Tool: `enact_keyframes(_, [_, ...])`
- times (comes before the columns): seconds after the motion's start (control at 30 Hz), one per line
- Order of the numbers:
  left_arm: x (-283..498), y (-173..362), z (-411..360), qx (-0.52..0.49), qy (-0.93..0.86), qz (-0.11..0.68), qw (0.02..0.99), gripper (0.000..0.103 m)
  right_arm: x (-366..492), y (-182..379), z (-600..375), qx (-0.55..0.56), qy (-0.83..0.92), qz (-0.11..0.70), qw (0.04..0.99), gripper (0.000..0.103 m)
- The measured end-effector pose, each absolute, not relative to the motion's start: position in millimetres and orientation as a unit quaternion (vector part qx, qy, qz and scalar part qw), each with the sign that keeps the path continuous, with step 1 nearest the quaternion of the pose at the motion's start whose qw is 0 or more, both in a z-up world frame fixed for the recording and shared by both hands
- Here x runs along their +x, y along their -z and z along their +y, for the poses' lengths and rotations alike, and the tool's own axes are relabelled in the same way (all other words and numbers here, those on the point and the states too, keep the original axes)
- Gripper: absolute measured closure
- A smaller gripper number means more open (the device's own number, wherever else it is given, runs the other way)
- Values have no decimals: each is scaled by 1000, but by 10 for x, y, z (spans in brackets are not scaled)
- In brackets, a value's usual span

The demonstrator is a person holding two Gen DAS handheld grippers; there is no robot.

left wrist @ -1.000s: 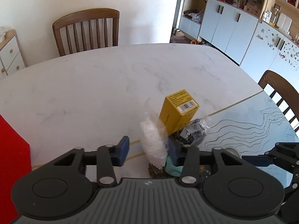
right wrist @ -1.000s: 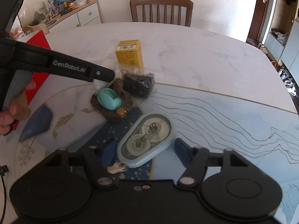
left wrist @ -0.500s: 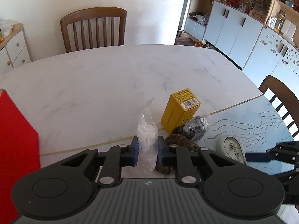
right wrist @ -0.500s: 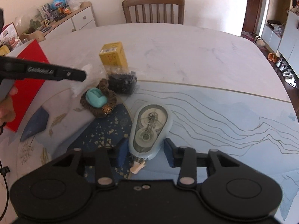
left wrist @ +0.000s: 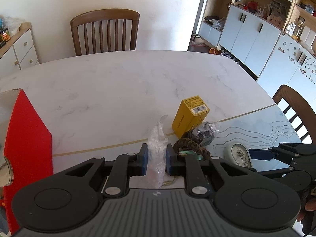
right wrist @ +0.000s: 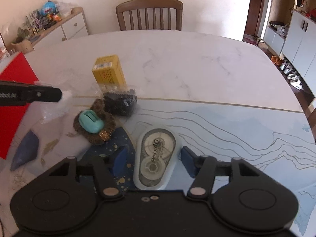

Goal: Organize objects
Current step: 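Grasp the clear plastic bag with the left gripper while the right grasps the white tape dispenser, then carry the plastic bag and tape dispenser over the red box and lower them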

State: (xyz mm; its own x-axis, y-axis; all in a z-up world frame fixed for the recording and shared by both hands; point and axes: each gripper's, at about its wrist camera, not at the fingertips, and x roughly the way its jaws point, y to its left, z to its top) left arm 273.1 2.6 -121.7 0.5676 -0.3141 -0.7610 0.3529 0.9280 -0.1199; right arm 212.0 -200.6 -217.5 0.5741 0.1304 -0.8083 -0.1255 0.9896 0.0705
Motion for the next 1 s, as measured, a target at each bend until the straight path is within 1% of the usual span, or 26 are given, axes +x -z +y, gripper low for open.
enact_keyframes(0.07, [2710,1216,33,20,187,425,885,86,2108,2192,-1985,-8,-70,455,888,53])
enact_keyframes(0.17, [2680,1224,37,17,187,427,884,86,2084,2194,-1975,-13,-74,456,887,55])
enact_keyframes(0.43, [2508,1199,41,12,192,434,880,86,1910,2113,-1999,-3,-88,455,886,55])
enact_keyframes(0.73, [2206,1067,137,-8,203,434,878,86,1617,1783,-1912,14,-118,445,888,55])
enact_keyframes(1.0, [1940,808,390,-22,204,424,882,86,1412,1466,-1681,12,-141,429,892,55])
